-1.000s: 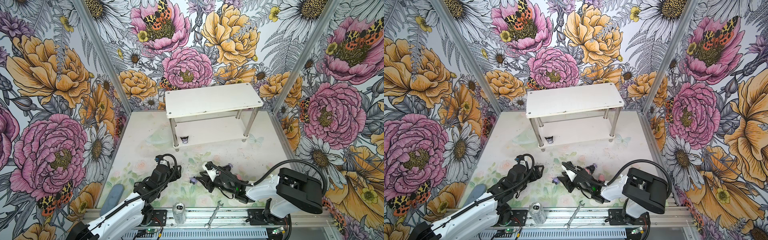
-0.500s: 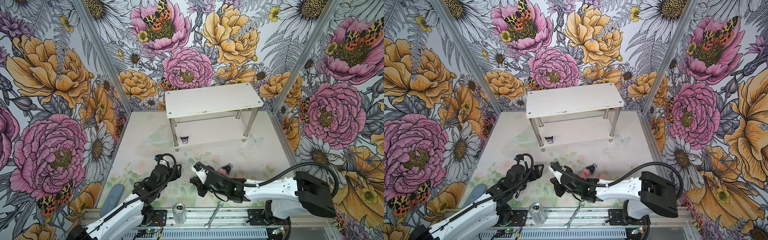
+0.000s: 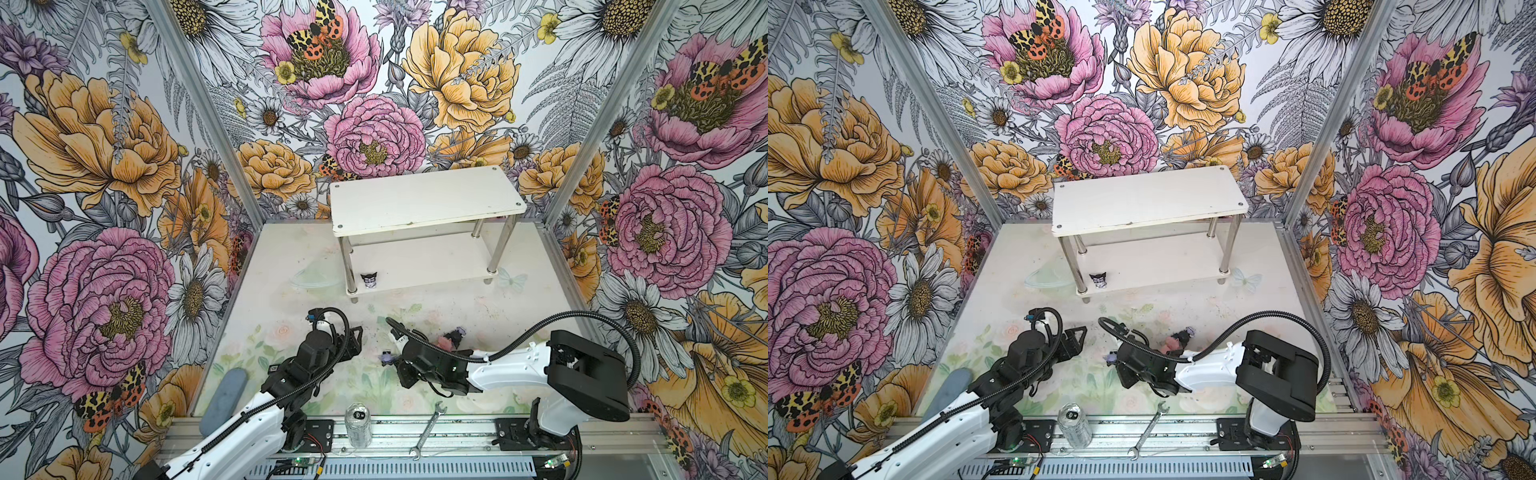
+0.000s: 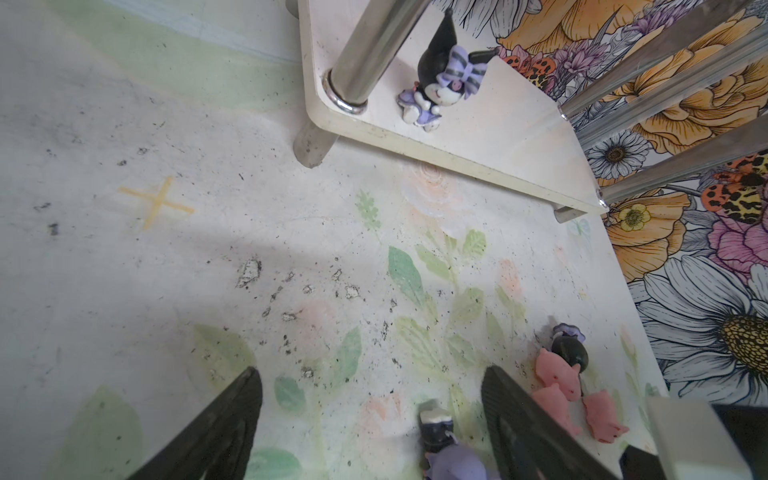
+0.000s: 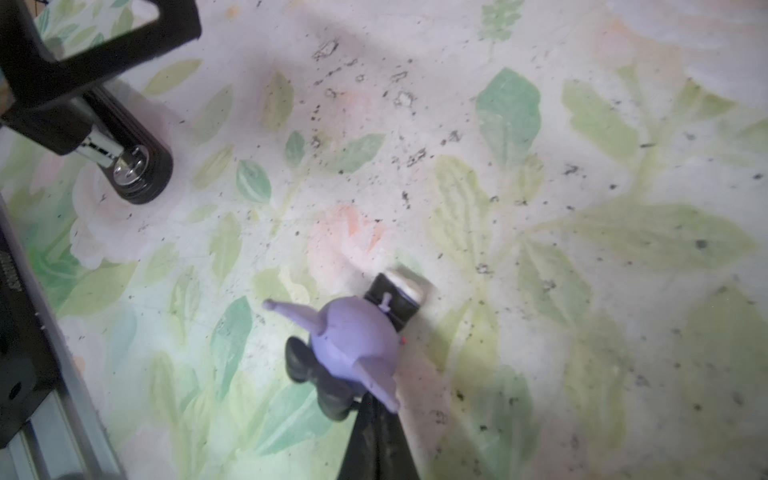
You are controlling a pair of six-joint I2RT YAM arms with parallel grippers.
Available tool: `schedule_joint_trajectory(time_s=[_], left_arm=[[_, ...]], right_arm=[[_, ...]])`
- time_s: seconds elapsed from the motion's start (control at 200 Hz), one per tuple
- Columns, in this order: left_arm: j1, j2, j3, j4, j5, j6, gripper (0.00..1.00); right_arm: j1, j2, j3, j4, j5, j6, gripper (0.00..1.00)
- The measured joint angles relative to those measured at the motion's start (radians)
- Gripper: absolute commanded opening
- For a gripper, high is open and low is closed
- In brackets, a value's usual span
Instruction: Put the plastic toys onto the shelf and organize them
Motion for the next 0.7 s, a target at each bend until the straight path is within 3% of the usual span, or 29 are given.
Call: schedule_joint_trajectory(time_s=[0.325, 0.46, 0.701], left_arm=[[0.0, 0.002, -0.003, -0.003, 0.0, 0.0, 0.85], [0.0, 0.002, -0.003, -0.003, 0.0, 0.0, 0.85], [0.0, 0.014, -0.004, -0.001, 0.0, 0.0, 0.85]], right_arm=[[-0.062, 0.016, -0.002, 0.056, -0.004, 0.018, 0.0], [-0.037, -0.047, -0.014, 0.005, -0.004, 0.01, 0.41], [0.047, -0.122, -0.018, -0.068, -0.005, -0.038, 0.74]])
